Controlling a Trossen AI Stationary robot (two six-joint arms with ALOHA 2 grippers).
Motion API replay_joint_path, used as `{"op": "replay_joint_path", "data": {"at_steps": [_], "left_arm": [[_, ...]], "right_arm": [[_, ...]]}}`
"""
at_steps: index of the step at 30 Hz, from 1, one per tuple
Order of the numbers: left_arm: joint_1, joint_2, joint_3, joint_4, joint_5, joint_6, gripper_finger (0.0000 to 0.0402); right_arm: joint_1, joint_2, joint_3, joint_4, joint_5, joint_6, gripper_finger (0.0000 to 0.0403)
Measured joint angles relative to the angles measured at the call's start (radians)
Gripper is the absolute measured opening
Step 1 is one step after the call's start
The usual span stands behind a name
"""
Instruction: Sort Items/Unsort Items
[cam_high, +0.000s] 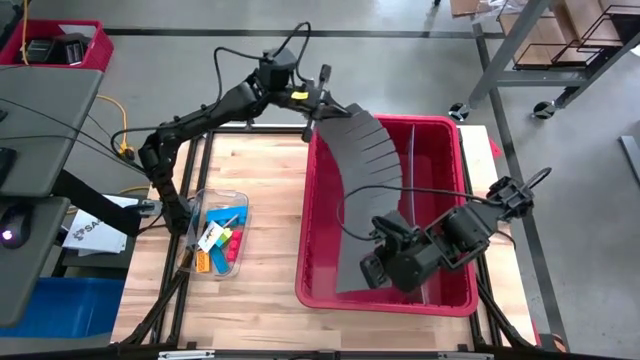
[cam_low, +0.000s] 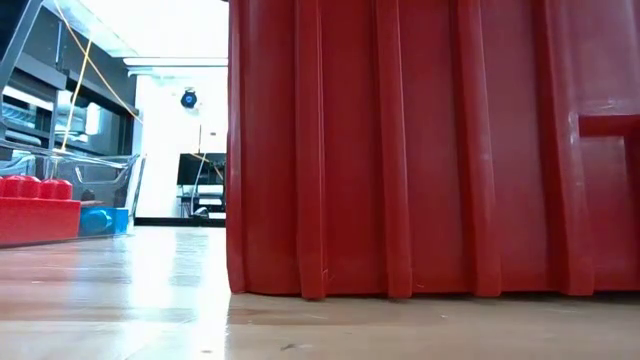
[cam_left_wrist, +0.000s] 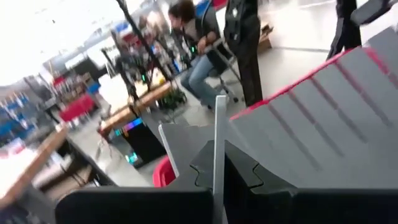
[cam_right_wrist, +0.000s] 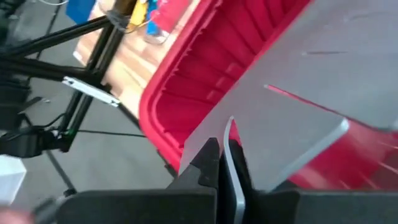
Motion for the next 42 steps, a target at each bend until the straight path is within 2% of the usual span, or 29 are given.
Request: {"op": "replay_joint_path", "data": {"at_steps": [5, 12, 16, 24, 29, 33, 42], "left_arm": [[-0.044, 0.001, -0.044, 0.172, -0.017, -0.062, 0.0001], [-0.056, 0.050, -0.049, 0.179, -0.046, -0.078, 0.0001], [-0.029, 0.109, -0.049, 0.250, -0.035, -0.092, 0.0001], [0.011, 0.219, -0.049, 0.394, -0.011, -0.148, 0.0000], [0.022, 0.265, -0.048, 0.486, 0.001, -0.200, 0.0000], [0.022, 0.291, -0.048, 0.525, -0.006, -0.218, 0.0000], [0.025, 0.307, -0.048, 0.571, -0.043, -0.245, 0.0000]], "right_arm": [[-0.025, -0.006, 0.000, -0.055, -0.037, -0.010, 0.0000], [-0.032, -0.007, 0.000, -0.067, -0.143, -0.072, 0.0000], [-0.033, -0.007, 0.000, -0.065, -0.196, -0.075, 0.0000], [-0.038, -0.010, 0.000, -0.053, -0.210, -0.103, 0.0000], [-0.038, -0.014, 0.000, -0.114, -0.263, -0.141, 0.0000], [-0.045, -0.027, 0.000, -0.115, -0.275, -0.199, 0.0000], [-0.095, -0.051, 0.001, -0.069, -0.274, -0.178, 0.0000]]}}
